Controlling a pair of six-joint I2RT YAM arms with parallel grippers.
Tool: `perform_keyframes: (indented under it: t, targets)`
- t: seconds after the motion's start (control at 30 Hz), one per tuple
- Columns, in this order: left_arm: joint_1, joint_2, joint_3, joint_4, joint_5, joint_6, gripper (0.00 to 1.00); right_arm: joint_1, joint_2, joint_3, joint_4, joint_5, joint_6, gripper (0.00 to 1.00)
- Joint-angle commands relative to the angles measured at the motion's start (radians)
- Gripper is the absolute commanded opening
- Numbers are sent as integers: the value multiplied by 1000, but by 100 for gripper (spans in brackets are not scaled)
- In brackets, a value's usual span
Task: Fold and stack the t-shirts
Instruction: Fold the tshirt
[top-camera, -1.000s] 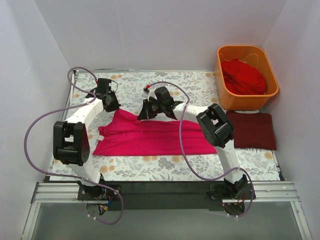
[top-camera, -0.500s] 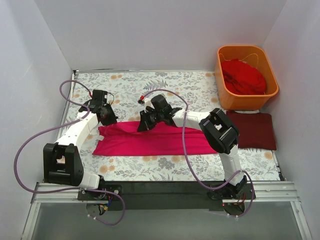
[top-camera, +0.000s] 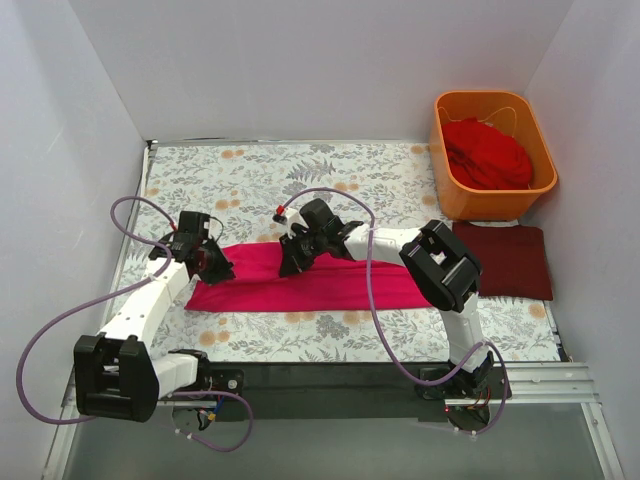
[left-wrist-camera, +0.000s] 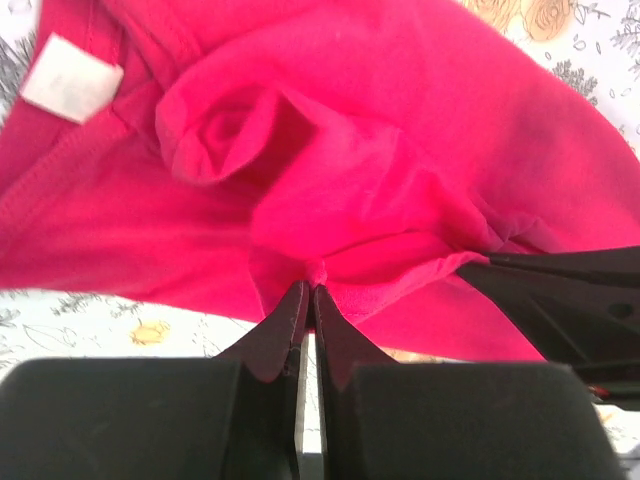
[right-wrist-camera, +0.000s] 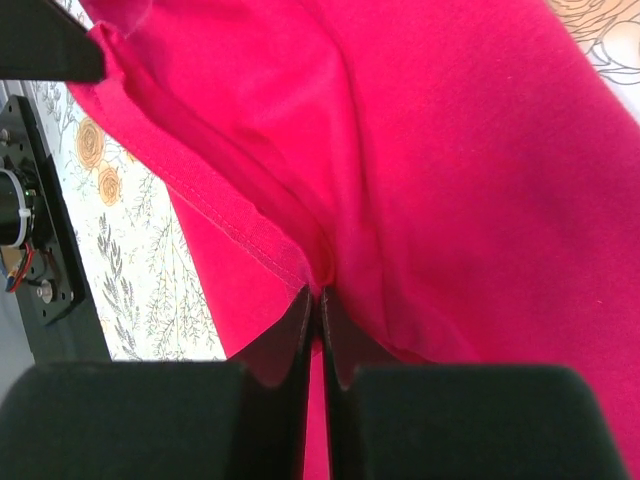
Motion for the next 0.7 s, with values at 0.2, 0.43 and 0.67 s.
perform_keyframes:
  t: [0.2, 0.43, 0.67]
  targets:
    - [-5, -118, -39, -100, 51, -123, 0, 18, -38, 2, -38, -27, -61, 11]
    - [-5, -173, -136, -108, 150, -172, 0, 20, -61, -18, -52, -27, -87, 11]
    - [-5, -204, -193, -108, 208, -171, 0, 20, -72, -3, -130, 10, -148, 11]
